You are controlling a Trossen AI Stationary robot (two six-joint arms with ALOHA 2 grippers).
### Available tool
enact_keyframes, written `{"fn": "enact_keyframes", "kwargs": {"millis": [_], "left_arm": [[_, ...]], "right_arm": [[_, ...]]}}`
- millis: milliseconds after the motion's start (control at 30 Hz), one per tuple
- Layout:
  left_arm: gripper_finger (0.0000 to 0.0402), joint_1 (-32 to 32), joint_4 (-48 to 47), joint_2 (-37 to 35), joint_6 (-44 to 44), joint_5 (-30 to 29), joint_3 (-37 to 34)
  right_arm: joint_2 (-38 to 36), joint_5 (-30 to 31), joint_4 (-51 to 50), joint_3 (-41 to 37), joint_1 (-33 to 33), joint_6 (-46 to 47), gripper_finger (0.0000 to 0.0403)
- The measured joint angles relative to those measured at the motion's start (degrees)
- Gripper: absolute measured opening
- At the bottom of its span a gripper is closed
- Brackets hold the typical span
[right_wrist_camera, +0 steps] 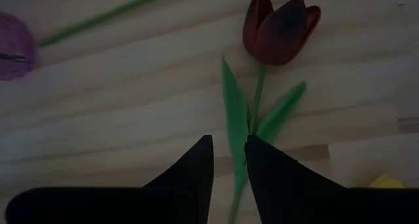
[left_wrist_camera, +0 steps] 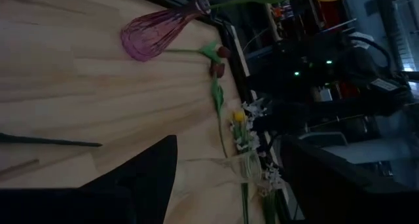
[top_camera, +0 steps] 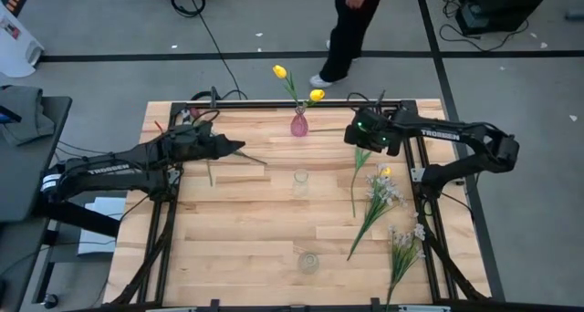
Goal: Sort flowers into vase by color
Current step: Put the bottom right red flower into the top transparent vase
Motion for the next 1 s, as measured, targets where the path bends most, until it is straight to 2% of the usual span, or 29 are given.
{"fn": "enact_keyframes", "kwargs": {"millis": [300, 700, 833, 1000], "left_arm": [[0.0275, 0.0, 0.88, -0.02, -0.04, 0.0, 0.0], [0.0275, 0.0, 3.39, -0.04, -0.07, 0.5, 0.0], [0.0275, 0.0, 3.57, -0.04, -0.07, 0.53, 0.0], [0.0275, 0.0, 3.8, -0.04, -0.09, 1.07, 0.0]], "right_arm": [[5.93, -1.88, -1.18, 0.0, 0.66, -1.2, 0.0103], [10.96, -11.69, -1.4, 0.0, 1.51, -7.73, 0.0105], [11.6, -12.76, -1.37, 0.0, 2.06, -9.06, 0.0125], [11.94, -12.0, -0.62, -0.12, 2.12, -8.69, 0.0169]]}}
